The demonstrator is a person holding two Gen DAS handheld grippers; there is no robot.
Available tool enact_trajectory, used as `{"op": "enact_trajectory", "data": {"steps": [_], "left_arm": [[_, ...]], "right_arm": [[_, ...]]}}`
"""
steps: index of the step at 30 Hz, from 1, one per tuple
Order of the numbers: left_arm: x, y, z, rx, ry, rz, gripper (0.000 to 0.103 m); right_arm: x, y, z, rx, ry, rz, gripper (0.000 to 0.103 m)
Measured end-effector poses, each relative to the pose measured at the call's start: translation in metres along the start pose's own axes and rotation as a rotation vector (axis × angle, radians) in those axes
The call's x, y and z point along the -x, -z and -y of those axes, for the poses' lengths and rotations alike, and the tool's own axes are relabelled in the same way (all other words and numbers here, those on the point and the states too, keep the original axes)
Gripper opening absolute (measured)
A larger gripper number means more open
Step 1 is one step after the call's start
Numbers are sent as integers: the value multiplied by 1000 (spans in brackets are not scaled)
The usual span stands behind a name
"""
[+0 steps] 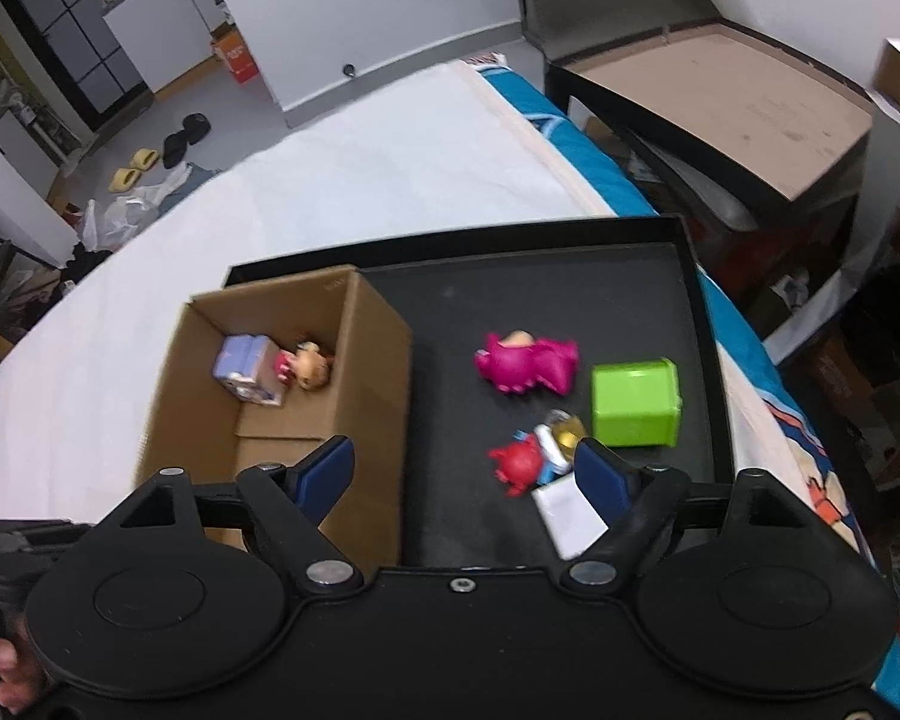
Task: Organize rigid objects
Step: 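Move the right gripper to the white charger and grasp it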
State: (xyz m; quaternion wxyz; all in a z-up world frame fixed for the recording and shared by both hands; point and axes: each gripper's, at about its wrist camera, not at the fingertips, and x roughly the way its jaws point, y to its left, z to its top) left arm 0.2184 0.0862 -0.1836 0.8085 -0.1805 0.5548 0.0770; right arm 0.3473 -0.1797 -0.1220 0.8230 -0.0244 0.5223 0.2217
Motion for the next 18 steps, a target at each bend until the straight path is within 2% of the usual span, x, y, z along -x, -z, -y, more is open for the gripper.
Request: {"op": "enact_trajectory", "data": {"steps": [4, 18], "left_arm": [[-1, 0, 2, 1, -12, -5, 13], [-3, -1, 5, 5, -36, -13, 13]], "right_arm": [[-7, 7, 10, 20, 44, -23, 80], [-50, 26, 39, 40, 86, -111, 80]]}}
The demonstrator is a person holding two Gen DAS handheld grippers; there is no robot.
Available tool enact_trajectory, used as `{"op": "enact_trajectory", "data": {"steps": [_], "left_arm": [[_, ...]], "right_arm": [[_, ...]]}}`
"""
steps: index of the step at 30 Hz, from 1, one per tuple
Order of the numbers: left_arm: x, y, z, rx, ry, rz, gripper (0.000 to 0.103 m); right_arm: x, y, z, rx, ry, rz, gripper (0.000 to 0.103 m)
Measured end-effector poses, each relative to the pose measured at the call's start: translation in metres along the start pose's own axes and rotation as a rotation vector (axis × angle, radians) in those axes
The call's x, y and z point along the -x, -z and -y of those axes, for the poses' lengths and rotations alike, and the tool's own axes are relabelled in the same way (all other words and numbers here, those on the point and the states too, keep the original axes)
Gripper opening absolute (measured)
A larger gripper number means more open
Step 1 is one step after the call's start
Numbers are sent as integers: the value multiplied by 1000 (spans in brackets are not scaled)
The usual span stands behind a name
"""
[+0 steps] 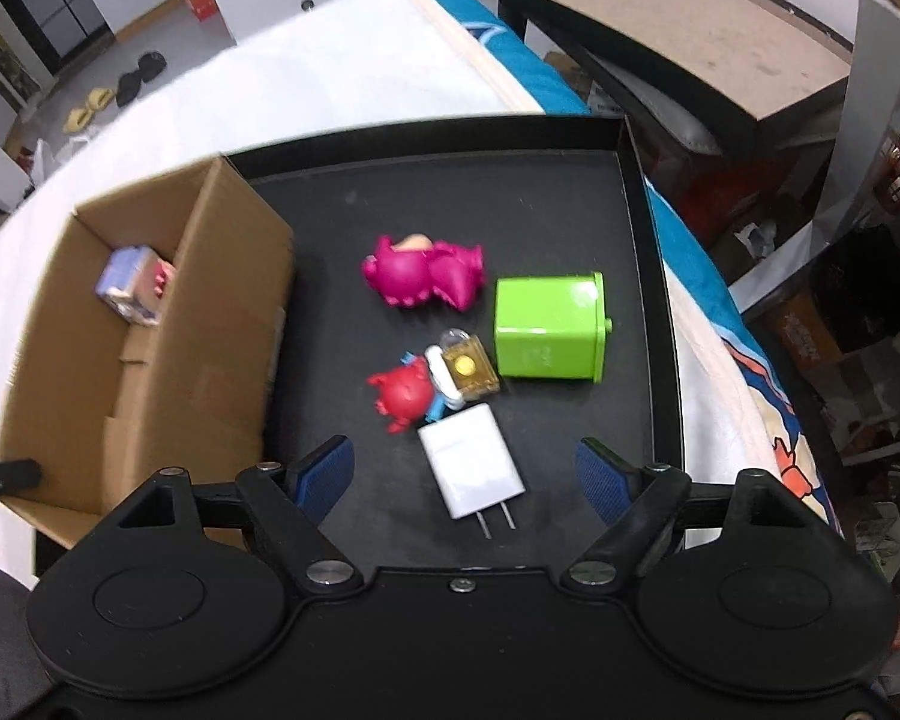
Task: Organize rigid objects
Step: 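Move the right gripper to the white charger and grasp it, then lift the white charger with the right gripper and carry it over the box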
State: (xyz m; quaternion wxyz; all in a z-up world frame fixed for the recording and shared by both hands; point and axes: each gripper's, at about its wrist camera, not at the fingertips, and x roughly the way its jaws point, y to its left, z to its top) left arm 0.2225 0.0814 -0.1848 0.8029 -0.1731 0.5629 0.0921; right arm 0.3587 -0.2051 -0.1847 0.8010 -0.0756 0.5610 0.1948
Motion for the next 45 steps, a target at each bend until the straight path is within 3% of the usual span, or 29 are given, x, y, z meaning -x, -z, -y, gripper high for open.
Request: {"op": "enact_trajectory", "data": {"steps": [14, 17, 22, 23, 24, 34, 45], "left_arm": [[-5, -3, 3, 8, -21, -15, 13], [-5, -3, 2, 12, -16, -17, 13], [-5, -3, 0, 19, -3, -16, 13], [-5, -2, -1, 22, 2, -14, 13], [-4, -2, -1, 24, 5, -12, 13], [1, 0, -7, 33, 38, 6, 13], [5, 3, -10, 33, 66, 23, 13]], "right_arm": [[-44, 2, -2, 72, 38, -67, 80], [-52, 3, -8, 112, 87, -69, 80], [-61, 4, -11, 114, 84, -81, 60], [-60, 3, -12, 121, 86, -75, 45], [-58, 2, -14, 133, 81, -71, 37], [-38, -2, -19, 116, 73, -66, 36], [8, -18, -44, 134, 61, 25, 36]]}}
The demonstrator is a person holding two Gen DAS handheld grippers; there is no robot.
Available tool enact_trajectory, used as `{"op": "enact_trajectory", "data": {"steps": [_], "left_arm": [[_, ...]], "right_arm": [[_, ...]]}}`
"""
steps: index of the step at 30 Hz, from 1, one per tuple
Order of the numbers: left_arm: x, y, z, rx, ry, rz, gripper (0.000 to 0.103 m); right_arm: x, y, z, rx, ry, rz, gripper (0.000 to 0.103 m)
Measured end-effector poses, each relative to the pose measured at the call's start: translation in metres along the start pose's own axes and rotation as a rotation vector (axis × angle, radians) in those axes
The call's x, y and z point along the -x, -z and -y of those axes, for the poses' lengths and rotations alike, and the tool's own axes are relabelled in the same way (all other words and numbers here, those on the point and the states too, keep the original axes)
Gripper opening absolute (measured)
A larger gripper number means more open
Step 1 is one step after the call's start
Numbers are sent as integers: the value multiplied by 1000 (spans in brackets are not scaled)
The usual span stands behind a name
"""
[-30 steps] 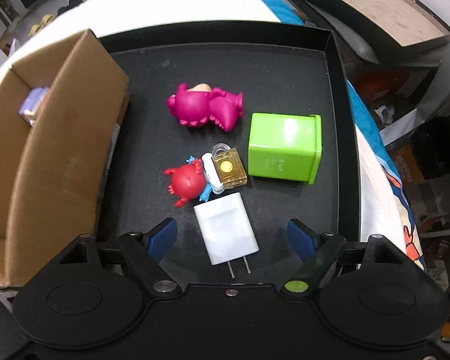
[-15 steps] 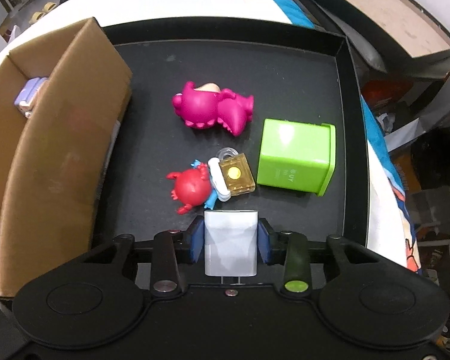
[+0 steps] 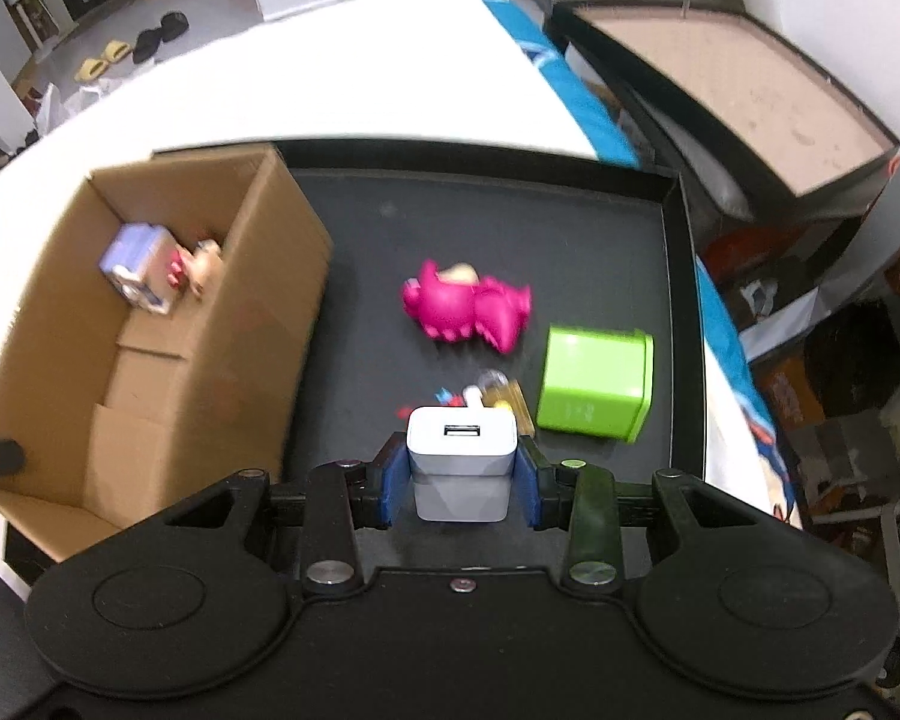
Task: Organize rigid objects
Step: 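Lift the white charger with the right gripper and carry it over the box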
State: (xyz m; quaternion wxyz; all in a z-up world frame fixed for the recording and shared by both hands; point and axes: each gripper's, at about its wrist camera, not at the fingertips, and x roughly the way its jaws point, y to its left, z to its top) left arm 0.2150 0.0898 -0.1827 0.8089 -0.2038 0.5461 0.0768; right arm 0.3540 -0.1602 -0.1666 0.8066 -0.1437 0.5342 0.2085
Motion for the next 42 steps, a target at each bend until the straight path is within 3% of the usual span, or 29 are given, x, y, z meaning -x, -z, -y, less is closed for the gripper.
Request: {"op": "enact_trajectory", "data": {"steps": [20, 42], "left_arm": [[-1, 1, -7, 2, 38, 6, 13], [1, 2, -12, 20, 61, 14, 13]], "right_arm": [[60, -45, -54, 96, -43, 146, 36], [39, -63, -99, 154, -86, 97, 36]]}}
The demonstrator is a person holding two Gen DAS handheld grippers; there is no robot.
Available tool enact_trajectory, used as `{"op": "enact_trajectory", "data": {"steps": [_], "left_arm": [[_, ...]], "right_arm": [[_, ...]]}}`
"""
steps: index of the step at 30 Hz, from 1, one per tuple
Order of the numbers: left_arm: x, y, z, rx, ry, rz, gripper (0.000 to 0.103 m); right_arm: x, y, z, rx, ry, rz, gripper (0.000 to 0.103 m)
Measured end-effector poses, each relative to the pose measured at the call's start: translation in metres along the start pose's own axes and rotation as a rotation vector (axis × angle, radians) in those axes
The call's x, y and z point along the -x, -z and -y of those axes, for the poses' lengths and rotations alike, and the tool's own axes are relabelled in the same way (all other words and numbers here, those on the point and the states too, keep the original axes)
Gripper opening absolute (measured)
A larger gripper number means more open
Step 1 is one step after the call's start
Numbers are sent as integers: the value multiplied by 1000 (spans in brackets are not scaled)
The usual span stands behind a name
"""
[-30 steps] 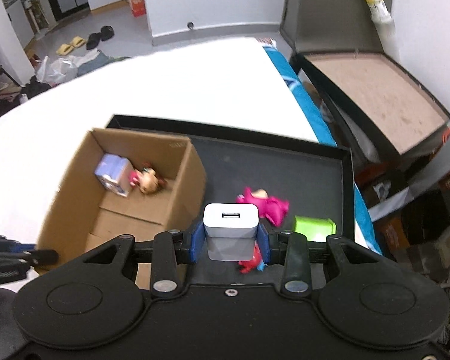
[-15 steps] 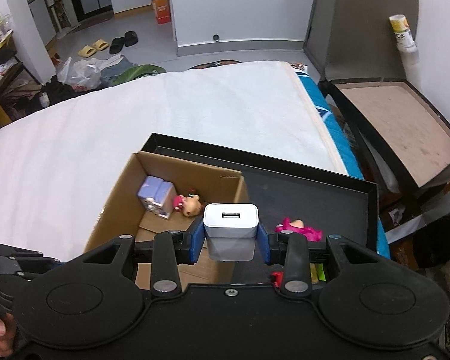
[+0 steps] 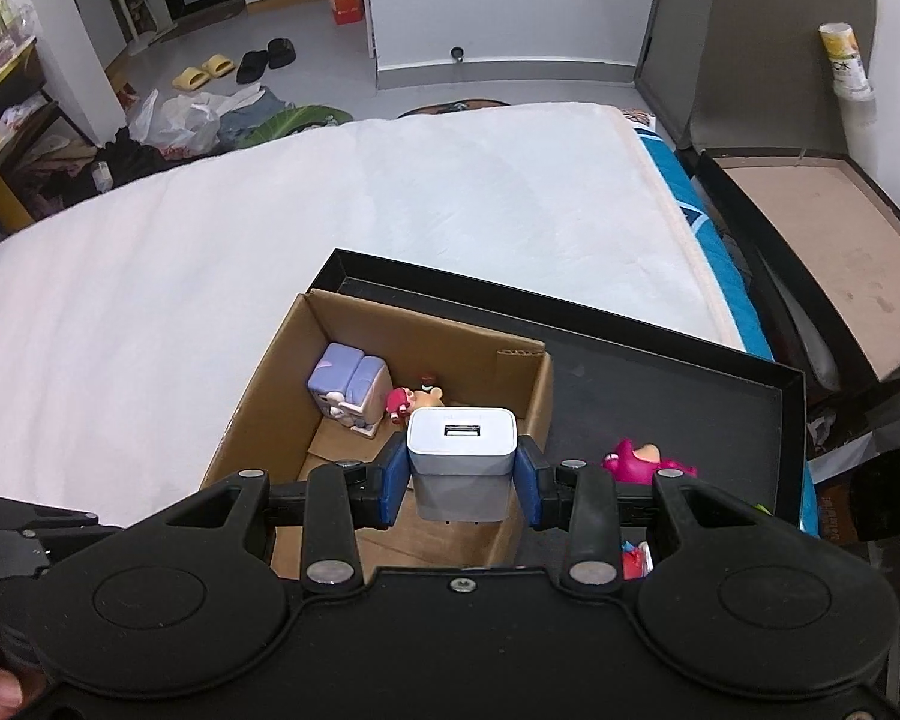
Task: Organize rigid objects
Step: 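Lift the white charger with the right gripper and carry it over the box, then lower the charger into the box and open the right gripper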
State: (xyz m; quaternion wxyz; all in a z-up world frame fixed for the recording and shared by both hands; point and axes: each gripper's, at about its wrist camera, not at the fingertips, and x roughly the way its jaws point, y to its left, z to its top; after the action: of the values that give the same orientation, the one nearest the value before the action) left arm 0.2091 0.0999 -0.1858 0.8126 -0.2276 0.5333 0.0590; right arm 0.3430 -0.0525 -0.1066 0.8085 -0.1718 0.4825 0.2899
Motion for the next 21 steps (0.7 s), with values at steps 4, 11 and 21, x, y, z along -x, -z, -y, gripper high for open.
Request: {"op": "enact_trajectory", "data": {"steps": [4, 11, 21], "left_arm": [[1, 0, 0, 1, -1, 3, 13], [1, 0, -1, 5, -1, 3, 13], [2, 0, 1, 4, -15, 17, 13]], "right_arm": [[-11, -7, -6, 33, 7, -21, 36], [-24, -16, -11, 52, 7, -48, 36], [-38, -15, -1, -39, 48, -95, 48]]}}
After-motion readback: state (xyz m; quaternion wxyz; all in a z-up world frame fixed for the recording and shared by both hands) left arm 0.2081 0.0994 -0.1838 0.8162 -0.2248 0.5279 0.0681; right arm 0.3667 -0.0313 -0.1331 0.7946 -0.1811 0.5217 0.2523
